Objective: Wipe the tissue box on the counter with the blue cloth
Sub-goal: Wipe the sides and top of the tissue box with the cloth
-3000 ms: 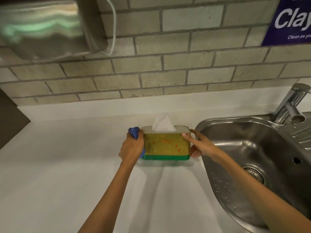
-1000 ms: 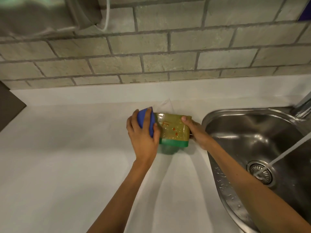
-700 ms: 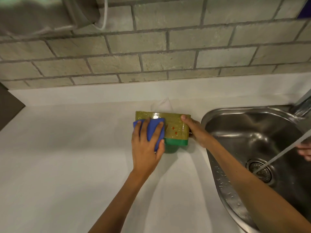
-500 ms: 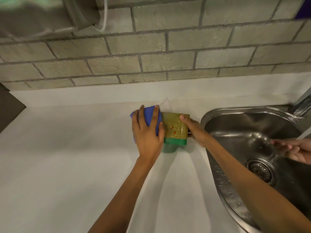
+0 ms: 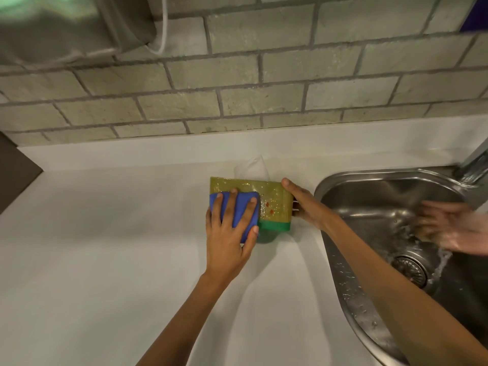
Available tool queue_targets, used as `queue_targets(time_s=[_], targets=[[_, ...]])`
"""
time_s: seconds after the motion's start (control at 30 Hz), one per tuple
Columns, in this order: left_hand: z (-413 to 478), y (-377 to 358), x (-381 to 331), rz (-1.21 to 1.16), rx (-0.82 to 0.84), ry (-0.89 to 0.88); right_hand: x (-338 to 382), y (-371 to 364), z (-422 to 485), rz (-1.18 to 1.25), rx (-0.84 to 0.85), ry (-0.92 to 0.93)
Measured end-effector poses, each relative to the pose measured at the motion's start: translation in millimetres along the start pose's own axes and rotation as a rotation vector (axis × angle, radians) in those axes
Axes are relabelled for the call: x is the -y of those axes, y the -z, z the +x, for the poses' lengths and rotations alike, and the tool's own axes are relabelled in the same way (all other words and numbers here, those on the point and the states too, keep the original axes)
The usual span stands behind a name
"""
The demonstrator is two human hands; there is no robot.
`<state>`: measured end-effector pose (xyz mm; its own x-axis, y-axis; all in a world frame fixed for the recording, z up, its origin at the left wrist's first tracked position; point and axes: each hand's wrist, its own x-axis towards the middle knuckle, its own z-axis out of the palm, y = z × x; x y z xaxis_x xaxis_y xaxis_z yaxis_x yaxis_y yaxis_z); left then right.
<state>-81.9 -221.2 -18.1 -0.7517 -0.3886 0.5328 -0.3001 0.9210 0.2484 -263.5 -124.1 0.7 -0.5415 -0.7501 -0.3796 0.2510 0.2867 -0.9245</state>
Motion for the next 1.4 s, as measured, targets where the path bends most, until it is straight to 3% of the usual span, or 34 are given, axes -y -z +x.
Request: queue_targets(time_s=[0.13,0.3,0.37,0.57,0.63,0.77,0.87,1.0,1.07,1.2,1.3,1.4], targets=[[7,4,6,0.075,0.001,0.122,0,1,2,0.010,-0.018,-0.001],[38,1,-9,-0.167,-0.034,0.411,1,-2,4,0.024,-0.035,-0.021],[48,-2,-23,-0.147,-0.021,0.385,0,-3,5,0.031,-0.046,-0.023],[22,-6,-21,-0.024,-0.003,0.075,0,-1,8,0.030,-0.045,-0.027],[16,-1,-4,-0.055,-0.013,0.125,-3,1,10,0.035,-0.045,-0.029],[41,4,-1,-0.158,-0.069,0.413,-3,1,11,0.028,-0.051,-0.046],[50,1,-20,-0.116,-0.043,0.340,-2,-1,10,0.039,-0.057,-0.044],[23,-2,-14,-0.006,-0.018,0.097,-4,1,10,0.035,-0.046,-0.030],[15,1,1,-0.045,-0.023,0.137,-4,2,10,0.040,-0.038,-0.030],[35,3,2,-0.157,-0.079,0.425,-4,2,9,0.028,-0.034,-0.041],[49,-2,-20,-0.135,-0.067,0.369,-5,1,11,0.046,-0.052,-0.047],[38,-6,-37,-0.057,-0.016,0.186,-5,1,12,0.042,-0.056,-0.043]])
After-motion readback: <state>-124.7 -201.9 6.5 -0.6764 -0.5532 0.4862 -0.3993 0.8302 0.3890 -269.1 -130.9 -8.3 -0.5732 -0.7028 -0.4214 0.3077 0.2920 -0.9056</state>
